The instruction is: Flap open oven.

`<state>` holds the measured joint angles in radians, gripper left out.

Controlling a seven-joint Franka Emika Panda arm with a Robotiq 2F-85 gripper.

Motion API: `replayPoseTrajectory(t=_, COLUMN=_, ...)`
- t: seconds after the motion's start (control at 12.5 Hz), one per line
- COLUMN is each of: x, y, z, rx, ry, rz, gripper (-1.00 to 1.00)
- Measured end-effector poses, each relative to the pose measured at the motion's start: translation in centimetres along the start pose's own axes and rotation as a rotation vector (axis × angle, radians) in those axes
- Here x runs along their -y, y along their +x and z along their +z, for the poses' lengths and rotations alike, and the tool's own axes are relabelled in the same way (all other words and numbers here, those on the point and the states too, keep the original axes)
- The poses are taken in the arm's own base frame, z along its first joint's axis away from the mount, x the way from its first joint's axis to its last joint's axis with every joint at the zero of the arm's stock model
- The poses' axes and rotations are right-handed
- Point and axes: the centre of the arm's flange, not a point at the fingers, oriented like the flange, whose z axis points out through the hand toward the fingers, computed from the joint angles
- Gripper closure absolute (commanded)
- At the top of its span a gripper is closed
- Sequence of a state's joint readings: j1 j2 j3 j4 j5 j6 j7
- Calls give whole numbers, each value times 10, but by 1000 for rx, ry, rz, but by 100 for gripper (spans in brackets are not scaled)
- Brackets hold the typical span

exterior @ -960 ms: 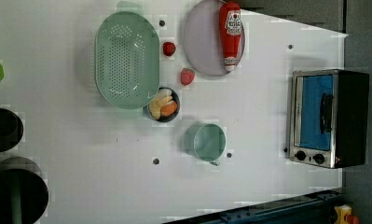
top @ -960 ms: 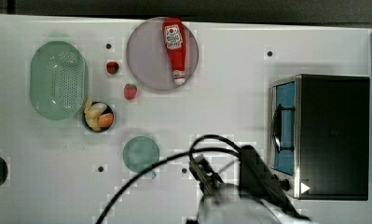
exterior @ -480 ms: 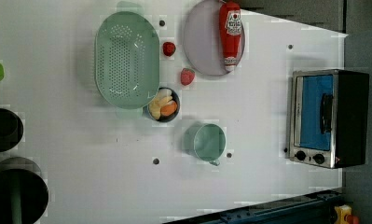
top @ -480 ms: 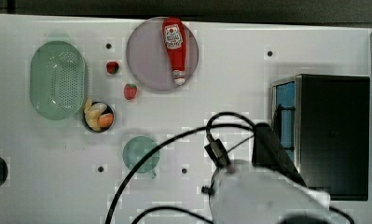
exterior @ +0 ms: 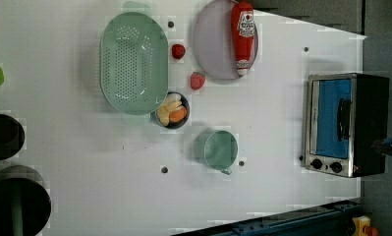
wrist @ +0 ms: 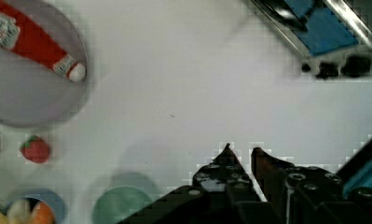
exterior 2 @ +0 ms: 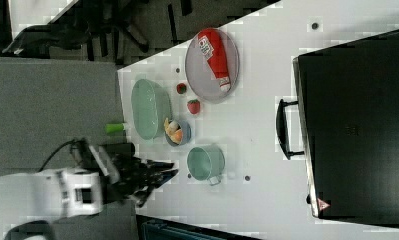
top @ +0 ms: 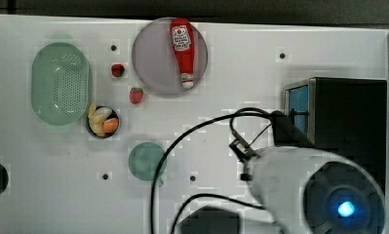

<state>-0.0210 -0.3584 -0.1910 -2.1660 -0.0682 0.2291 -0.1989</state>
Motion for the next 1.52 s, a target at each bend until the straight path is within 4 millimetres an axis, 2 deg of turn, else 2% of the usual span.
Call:
replayPoseTrajectory(t=0.16, x=-25, y=30, z=27, rx=-1, ry=-7, rz=-139, gripper=65)
replayPoseTrajectory(t=0.32, x=-45, y=60, z=44, rx=-49, ry=-18, rz=-304, gripper=65)
replayPoseTrajectory(t=0.56, x=-62, y=95, z=65, rx=-143, ry=-21, rz=-503, gripper=65)
replayPoseTrajectory(t=0.8, x=-72, y=120, z=104, rx=-156, ry=-57, rz=-588, gripper=65)
replayPoseTrajectory(t=0.96, x=-76, y=130, z=135, rx=-165, ry=-88, rz=-607, gripper=65)
replayPoseTrajectory(t=1.28, x=-76, y=125, z=200, rx=-140, ry=-134, rz=-656, gripper=65)
replayPoseTrajectory(t=1.52, x=-76, y=124, z=225, rx=-156, ry=-146, rz=-670, gripper=65)
